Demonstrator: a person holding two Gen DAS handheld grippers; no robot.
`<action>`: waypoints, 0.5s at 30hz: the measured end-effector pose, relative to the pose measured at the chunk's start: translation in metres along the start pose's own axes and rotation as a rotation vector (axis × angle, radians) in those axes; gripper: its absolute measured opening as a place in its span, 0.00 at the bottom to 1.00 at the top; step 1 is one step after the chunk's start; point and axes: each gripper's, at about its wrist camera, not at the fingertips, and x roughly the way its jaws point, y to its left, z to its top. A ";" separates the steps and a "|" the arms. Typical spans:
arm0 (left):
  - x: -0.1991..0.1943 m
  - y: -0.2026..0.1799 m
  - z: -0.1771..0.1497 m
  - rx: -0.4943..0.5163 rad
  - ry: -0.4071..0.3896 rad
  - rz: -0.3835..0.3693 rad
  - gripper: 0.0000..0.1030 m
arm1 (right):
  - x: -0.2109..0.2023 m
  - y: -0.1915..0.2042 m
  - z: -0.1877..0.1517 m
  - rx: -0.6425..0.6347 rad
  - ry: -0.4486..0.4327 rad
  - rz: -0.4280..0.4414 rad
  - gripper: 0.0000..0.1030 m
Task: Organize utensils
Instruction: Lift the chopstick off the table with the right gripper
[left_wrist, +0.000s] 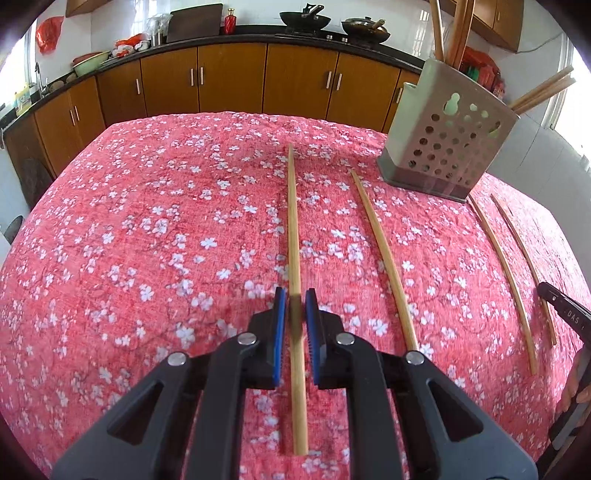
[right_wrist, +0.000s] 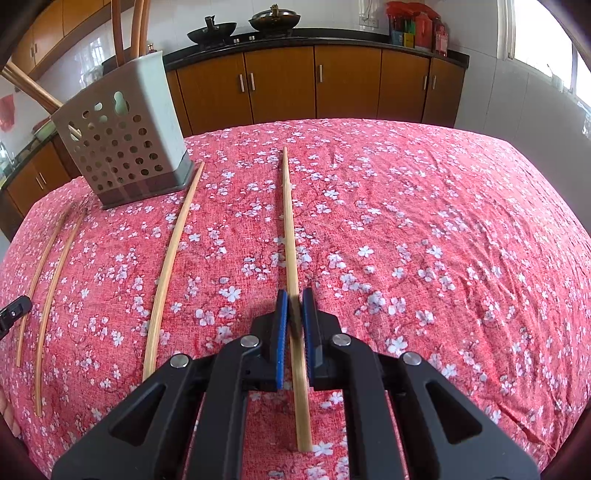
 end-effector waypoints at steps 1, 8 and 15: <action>-0.001 0.000 -0.002 0.000 0.000 0.002 0.13 | -0.002 -0.001 -0.002 0.000 -0.001 0.001 0.09; -0.004 -0.003 -0.006 0.016 0.000 0.021 0.13 | -0.009 -0.005 -0.009 0.000 -0.001 0.000 0.09; -0.004 -0.005 -0.006 0.036 0.002 0.044 0.13 | -0.012 -0.007 -0.010 0.001 0.001 0.003 0.09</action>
